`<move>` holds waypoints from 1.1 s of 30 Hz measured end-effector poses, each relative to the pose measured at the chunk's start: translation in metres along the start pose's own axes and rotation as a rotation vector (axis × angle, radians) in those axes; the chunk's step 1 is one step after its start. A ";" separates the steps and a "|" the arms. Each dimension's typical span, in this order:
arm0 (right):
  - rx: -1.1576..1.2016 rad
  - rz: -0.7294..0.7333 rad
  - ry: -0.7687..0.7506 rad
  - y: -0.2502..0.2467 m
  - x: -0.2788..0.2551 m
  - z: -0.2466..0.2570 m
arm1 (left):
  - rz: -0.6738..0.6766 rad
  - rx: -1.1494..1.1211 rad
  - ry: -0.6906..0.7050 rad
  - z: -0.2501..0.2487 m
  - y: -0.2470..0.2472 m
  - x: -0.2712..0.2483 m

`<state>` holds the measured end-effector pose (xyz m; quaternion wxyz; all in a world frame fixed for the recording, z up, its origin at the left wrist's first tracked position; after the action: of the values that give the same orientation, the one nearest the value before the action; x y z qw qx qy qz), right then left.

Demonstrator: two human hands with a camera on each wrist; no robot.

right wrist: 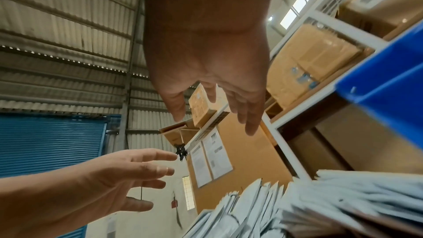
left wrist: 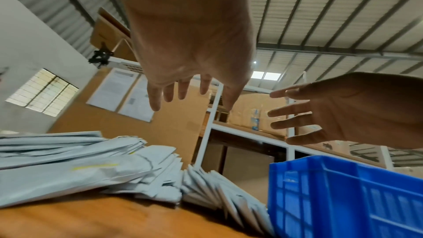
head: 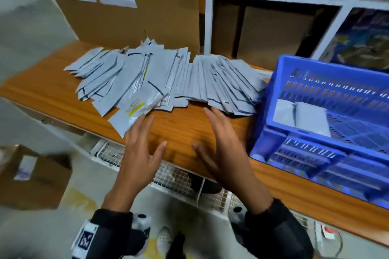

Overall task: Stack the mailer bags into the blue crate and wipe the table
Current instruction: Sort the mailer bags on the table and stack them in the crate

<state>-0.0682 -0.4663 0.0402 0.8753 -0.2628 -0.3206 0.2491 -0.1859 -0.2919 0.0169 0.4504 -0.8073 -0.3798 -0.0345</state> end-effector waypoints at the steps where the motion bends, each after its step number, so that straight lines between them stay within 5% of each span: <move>1: 0.013 0.009 0.008 0.019 0.007 0.001 | 0.001 -0.040 -0.033 0.017 -0.004 0.004; 8: 0.035 0.065 0.078 0.125 0.061 0.022 | -0.009 -0.140 -0.146 0.138 -0.026 0.065; 15: 0.046 0.019 0.173 0.172 0.115 0.025 | 0.045 -0.064 -0.117 0.191 -0.013 0.139; 23: 0.063 -0.071 0.319 0.193 0.190 -0.026 | 0.442 0.062 -0.167 0.241 0.078 0.192; 27: 0.073 -0.099 0.380 0.202 0.232 -0.051 | 0.365 0.012 -0.164 0.253 0.079 0.198; 33: 0.091 -0.132 0.564 0.232 0.293 -0.099 | 0.038 -0.277 -0.211 0.237 0.034 0.246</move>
<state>0.1343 -0.1473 -0.0426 0.9550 -0.2609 -0.0694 0.1227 -0.0579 0.0190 -0.0489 0.2932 -0.8677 -0.4013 0.0067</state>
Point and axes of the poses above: each hand's wrist, its own x-axis towards the middle knuckle, its own y-axis out of the palm, z = x × y, the point moved 4 cm from there along x, towards the middle knuckle, and after that the axes turned 8 degrees about -z, right-handed, at the moved point
